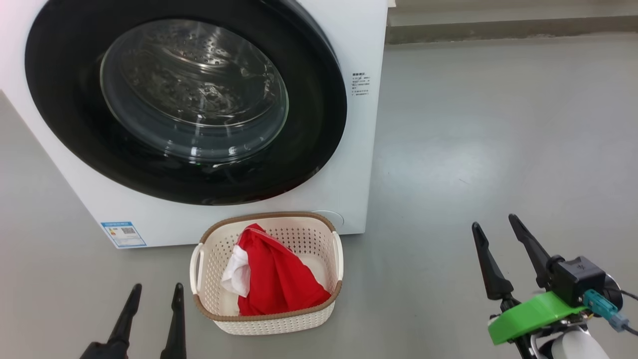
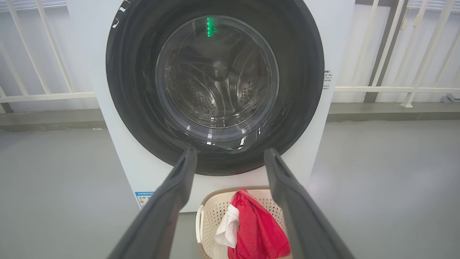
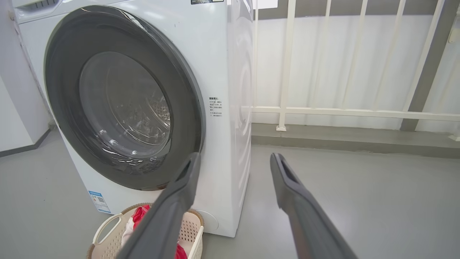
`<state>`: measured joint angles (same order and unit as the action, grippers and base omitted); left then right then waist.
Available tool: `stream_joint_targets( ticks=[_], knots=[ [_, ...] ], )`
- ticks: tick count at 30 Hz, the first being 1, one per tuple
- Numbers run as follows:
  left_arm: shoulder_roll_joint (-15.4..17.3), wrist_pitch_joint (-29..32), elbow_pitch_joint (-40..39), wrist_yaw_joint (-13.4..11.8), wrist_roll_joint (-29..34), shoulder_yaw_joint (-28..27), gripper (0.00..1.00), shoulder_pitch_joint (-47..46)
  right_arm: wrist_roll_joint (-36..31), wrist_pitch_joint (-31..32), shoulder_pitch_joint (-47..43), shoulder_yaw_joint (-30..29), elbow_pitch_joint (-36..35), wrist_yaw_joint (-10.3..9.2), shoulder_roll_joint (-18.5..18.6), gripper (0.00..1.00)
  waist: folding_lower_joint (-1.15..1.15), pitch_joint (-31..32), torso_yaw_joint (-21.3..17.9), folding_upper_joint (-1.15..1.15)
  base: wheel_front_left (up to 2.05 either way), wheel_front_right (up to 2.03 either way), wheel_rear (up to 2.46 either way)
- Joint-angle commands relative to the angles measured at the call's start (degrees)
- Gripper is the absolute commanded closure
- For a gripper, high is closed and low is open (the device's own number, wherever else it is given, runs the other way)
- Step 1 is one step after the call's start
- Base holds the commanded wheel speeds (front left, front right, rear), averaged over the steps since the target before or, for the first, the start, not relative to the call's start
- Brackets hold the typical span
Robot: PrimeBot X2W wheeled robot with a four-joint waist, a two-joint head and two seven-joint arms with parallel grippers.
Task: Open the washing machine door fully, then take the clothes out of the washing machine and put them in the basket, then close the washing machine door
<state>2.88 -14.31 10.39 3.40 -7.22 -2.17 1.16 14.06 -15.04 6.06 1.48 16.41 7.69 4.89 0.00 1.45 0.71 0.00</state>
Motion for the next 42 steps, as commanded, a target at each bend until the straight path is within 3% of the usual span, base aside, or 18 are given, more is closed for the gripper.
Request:
stream_joint_targets(
  ticks=[1,22,42],
  knots=[
    [1.11,-0.69,-1.69,-0.12,-0.32,-2.23,0.0,-0.44,-0.54,0.04,0.24,0.84,-1.91,-0.2,0.07,0.0,0.0,0.2,0.13,0.0,0.0,0.0,0.0],
    [1.17,-0.69,-4.77,-0.44,-0.76,-3.15,0.0,2.32,-2.83,0.04,-9.11,-0.89,-7.83,-0.2,-1.07,0.0,0.0,2.1,0.38,0.0,0.0,0.0,0.0],
    [0.98,-0.69,-5.02,-1.39,-1.49,-4.04,0.0,2.85,-3.29,0.04,-9.86,-0.9,-7.41,-0.2,-1.72,0.0,0.0,2.1,-0.03,0.0,0.0,0.0,0.0]
  ],
)
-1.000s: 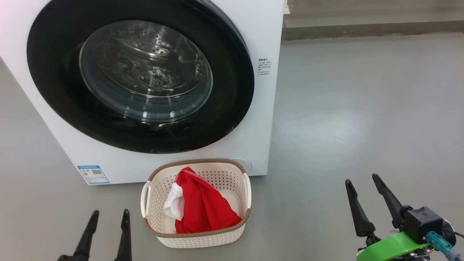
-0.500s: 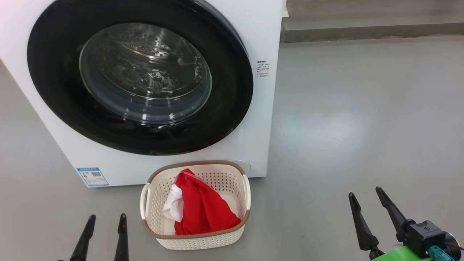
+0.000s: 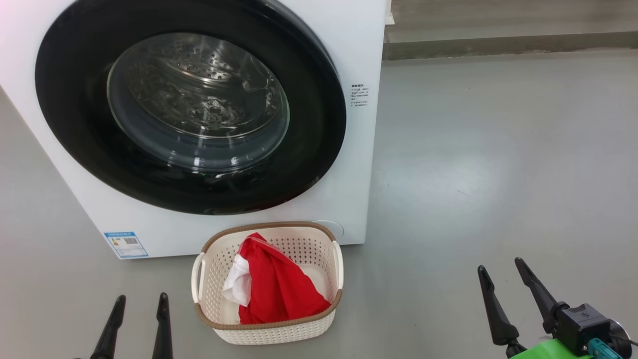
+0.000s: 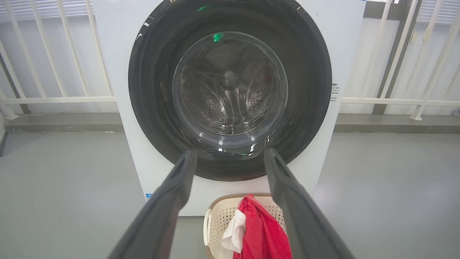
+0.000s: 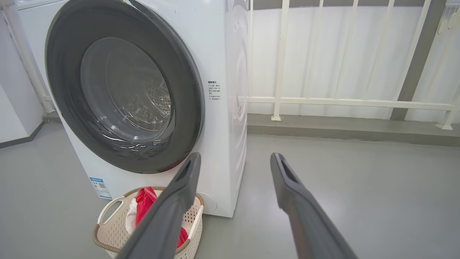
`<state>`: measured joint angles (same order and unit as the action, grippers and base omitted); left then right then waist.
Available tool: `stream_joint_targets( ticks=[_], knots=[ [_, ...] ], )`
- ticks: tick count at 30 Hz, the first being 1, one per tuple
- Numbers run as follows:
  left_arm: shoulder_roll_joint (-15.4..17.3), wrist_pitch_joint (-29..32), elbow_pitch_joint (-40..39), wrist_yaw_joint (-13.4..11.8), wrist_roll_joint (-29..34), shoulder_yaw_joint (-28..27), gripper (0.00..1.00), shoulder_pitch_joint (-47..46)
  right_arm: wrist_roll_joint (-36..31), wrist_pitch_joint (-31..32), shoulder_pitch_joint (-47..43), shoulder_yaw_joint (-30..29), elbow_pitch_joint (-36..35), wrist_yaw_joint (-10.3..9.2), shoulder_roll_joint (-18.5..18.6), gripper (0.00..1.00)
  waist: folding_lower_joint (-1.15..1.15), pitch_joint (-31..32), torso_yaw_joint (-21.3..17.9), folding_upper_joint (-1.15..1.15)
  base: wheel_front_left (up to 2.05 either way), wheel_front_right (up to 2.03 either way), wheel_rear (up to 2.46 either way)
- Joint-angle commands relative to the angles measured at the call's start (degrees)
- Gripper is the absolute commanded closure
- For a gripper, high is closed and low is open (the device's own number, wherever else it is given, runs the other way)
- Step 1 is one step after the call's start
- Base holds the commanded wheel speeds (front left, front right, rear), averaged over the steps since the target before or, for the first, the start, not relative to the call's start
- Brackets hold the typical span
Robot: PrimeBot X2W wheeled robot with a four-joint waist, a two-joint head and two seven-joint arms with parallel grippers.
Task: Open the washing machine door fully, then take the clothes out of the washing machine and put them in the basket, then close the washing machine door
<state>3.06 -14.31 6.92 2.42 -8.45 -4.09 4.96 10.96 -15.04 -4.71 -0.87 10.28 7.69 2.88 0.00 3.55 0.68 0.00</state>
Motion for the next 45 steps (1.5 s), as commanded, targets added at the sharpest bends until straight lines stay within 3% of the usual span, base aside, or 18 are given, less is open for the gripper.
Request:
stream_joint_targets(
  ticks=[1,2,3,10,14,19,45],
  knots=[
    [0.78,-0.69,-1.5,-0.56,-0.27,-2.14,0.0,-0.94,-0.14,0.04,0.93,1.55,-1.27,-0.2,0.27,0.0,0.0,-0.03,0.02,0.0,0.0,0.0,0.0],
    [0.76,-0.69,-1.46,-0.82,-0.18,-2.18,0.0,-0.92,-0.1,0.04,0.95,1.65,-1.29,-0.2,0.26,0.0,0.0,-0.06,0.03,0.0,0.0,0.0,0.0],
    [-0.07,0.06,0.27,-0.46,-0.04,0.03,1.0,-0.02,0.02,-0.02,0.0,0.07,0.22,0.01,-0.02,1.0,0.0,-0.05,0.02,0.0,0.0,0.0,0.0],
    [-0.95,0.92,4.0,-0.31,-1.84,0.13,1.0,0.35,1.92,0.47,-0.93,-0.05,3.56,0.02,-0.5,1.0,0.01,-0.13,-0.02,0.0,0.0,0.0,0.0],
    [-0.92,1.63,4.04,-0.13,-4.57,0.02,1.0,0.03,4.55,1.16,-0.61,-0.23,3.48,0.01,-0.47,1.0,0.13,-0.13,-0.04,0.0,0.0,0.0,0.0],
    [-0.89,2.32,4.09,0.09,-7.95,0.05,1.0,-0.35,7.8,2.0,-0.11,-0.44,3.52,0.0,-0.44,1.0,0.01,-0.39,-0.06,0.0,0.0,0.0,0.0],
    [-0.73,6.45,4.7,1.23,-25.36,-0.41,1.0,-2.76,24.68,6.45,2.44,-1.59,3.59,-0.04,-0.29,1.0,0.0,-1.17,-0.21,0.0,0.0,0.0,0.0]
  ],
)
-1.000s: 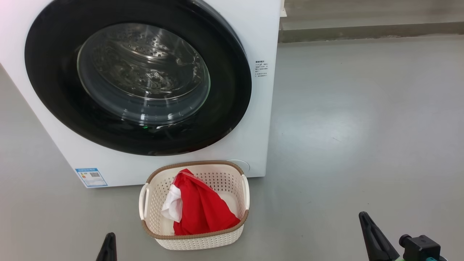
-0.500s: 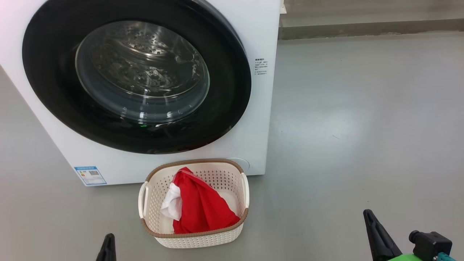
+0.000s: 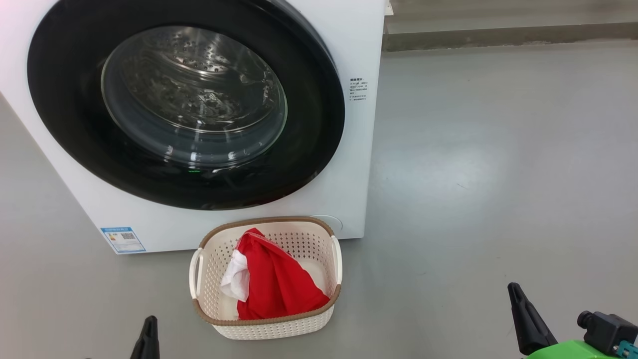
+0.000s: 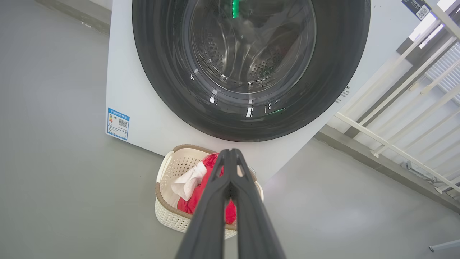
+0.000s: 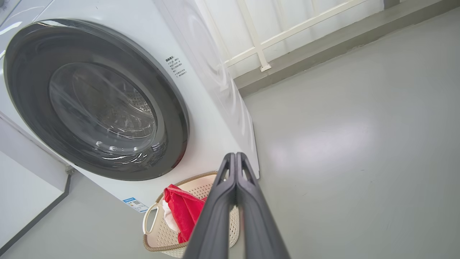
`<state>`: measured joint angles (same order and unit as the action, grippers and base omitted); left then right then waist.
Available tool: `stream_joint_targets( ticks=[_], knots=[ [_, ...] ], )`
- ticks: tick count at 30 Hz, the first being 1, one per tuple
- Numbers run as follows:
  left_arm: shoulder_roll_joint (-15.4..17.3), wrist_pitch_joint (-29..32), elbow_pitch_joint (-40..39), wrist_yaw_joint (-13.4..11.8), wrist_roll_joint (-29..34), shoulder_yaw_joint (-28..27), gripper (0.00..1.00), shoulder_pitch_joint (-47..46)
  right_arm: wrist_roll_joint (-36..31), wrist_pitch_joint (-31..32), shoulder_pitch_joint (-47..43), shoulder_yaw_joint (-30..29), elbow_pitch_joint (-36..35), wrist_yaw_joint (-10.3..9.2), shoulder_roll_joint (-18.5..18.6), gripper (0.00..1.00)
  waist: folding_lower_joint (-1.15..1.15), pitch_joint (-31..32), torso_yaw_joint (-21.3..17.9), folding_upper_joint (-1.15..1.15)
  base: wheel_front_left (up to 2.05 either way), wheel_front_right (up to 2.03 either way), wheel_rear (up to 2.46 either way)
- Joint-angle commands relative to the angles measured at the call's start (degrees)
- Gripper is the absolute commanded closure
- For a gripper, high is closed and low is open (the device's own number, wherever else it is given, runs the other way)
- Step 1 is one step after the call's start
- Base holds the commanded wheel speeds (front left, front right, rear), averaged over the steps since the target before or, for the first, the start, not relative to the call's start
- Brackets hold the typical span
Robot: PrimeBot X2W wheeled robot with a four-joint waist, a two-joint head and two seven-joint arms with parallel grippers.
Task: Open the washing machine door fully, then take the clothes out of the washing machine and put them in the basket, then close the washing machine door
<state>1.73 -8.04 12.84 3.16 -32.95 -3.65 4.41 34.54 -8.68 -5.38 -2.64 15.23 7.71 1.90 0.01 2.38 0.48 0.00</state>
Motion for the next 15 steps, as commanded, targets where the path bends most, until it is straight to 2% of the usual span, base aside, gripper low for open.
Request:
stream_joint_targets(
  ticks=[1,15],
  knots=[
    [0.61,0.35,-1.19,0.54,-1.55,-0.87,1.0,-2.32,1.77,0.28,3.21,0.13,-1.36,-0.07,0.7,1.0,-0.01,-0.03,-0.01,0.0,0.0,0.0,0.0],
    [0.7,2.65,-0.8,1.15,-10.88,-1.2,1.0,-3.66,10.83,2.68,4.56,-0.5,-1.34,-0.09,0.76,1.0,-0.01,-0.44,-0.08,0.0,0.0,0.0,0.0]
  ],
)
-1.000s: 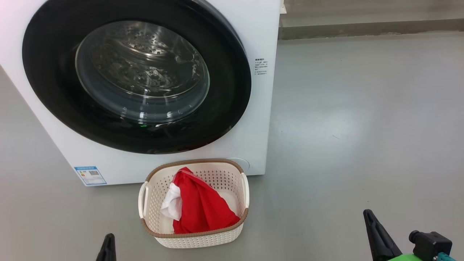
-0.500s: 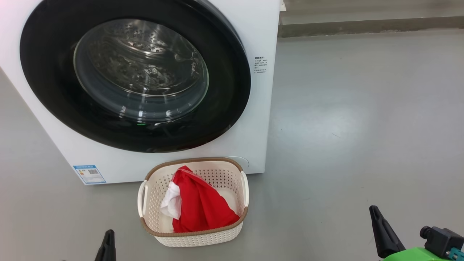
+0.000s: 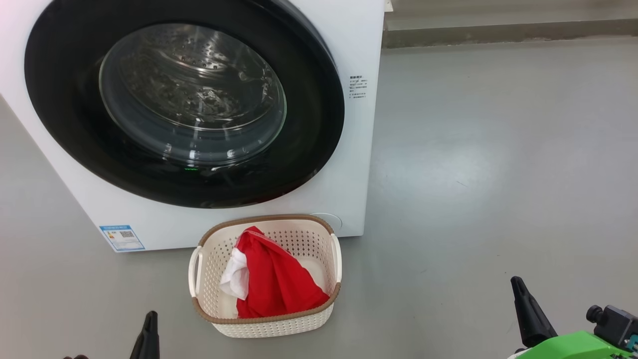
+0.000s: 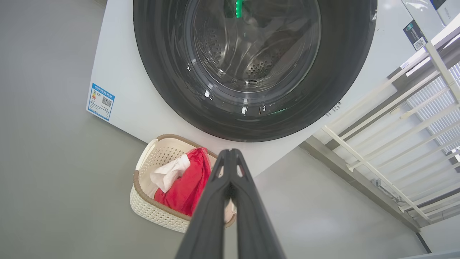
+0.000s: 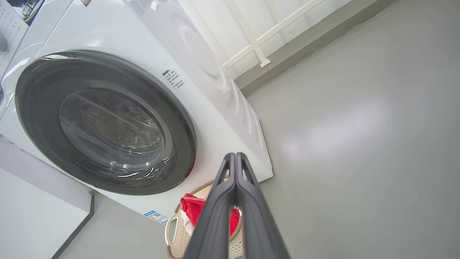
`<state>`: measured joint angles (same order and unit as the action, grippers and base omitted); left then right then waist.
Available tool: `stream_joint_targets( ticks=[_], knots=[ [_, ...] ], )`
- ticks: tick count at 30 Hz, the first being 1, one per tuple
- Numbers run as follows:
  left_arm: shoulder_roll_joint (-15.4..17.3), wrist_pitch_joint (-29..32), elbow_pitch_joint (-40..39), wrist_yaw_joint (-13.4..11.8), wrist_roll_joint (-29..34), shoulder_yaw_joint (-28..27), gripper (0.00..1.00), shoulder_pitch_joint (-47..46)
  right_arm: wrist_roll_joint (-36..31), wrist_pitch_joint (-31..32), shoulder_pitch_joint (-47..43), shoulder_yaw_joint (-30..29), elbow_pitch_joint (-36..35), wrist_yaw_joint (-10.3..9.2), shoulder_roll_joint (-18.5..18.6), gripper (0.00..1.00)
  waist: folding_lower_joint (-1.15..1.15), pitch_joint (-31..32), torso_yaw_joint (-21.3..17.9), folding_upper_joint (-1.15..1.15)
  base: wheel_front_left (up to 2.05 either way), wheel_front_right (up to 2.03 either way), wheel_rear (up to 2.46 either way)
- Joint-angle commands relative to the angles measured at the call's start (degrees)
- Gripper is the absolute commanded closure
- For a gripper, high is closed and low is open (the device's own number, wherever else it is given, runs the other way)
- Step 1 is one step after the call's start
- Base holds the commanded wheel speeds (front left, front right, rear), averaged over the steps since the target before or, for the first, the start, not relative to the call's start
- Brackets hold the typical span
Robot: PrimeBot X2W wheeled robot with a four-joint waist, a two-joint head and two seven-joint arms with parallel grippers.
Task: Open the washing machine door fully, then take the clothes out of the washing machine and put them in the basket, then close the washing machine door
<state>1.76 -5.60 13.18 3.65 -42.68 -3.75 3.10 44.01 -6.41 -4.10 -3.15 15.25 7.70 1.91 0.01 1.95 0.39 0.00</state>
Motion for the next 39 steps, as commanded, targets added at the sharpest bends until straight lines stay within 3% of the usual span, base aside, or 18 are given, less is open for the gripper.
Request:
stream_joint_targets(
  ticks=[1,39],
  knots=[
    [0.67,0.38,-1.11,0.7,-1.82,-1.13,1.0,-2.44,2.01,0.57,3.37,-0.05,-1.36,-0.08,0.76,1.0,0.0,-0.04,-0.01,0.0,0.0,0.0,0.0],
    [0.9,6.47,-0.07,2.33,-26.58,-1.99,1.0,-6.01,26.0,6.96,6.96,-1.76,-1.29,-0.15,0.9,1.0,0.0,-1.12,-0.21,0.0,0.0,0.0,0.0]
  ],
)
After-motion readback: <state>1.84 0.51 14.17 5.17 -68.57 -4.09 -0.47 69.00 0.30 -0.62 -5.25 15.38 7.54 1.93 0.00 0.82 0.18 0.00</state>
